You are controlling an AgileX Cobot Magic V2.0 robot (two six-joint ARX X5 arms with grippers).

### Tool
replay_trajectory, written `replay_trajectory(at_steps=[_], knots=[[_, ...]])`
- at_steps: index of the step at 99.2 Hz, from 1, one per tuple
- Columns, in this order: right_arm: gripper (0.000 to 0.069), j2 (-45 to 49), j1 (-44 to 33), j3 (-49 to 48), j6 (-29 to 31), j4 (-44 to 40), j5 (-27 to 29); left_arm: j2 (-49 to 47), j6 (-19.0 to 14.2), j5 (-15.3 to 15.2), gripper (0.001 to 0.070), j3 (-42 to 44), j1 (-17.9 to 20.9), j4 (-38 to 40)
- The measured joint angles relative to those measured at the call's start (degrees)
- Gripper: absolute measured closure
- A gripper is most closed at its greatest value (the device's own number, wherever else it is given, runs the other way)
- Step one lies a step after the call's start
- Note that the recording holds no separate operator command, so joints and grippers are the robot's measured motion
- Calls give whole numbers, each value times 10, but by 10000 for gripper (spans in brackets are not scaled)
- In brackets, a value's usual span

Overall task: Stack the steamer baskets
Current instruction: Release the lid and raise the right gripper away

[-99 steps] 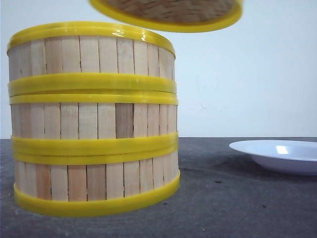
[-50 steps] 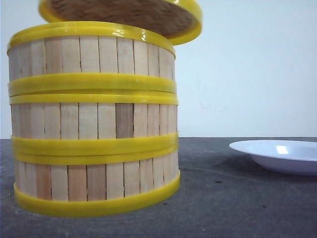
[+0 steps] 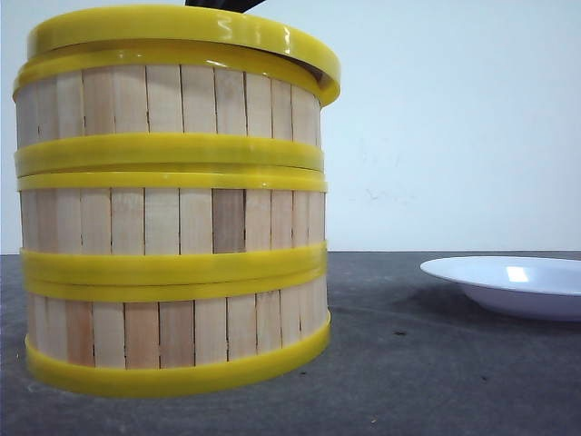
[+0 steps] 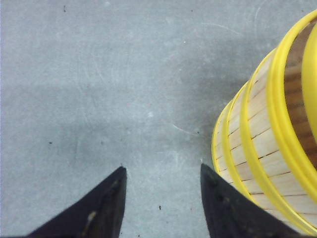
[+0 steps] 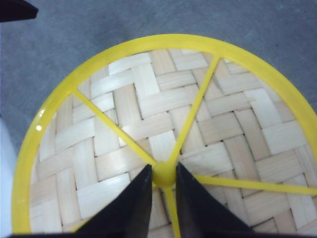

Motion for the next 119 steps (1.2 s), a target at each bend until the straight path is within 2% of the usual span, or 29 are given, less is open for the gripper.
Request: replay_trajectory(at_steps=[44,65,83,99,119], knots=[[627,24,9,5,-1,27,2,0,0,0,430,0,0,0],[627,32,13,11,-13,35,40,0,0,0,430,0,0,0],[627,32,12,11,-15,35,40,0,0,0,430,0,0,0],[627,32,9,11,-15,32,31,0,0,0,430,0,0,0],[627,33,3,11,-15,30,-11,0,0,0,430,0,0,0]])
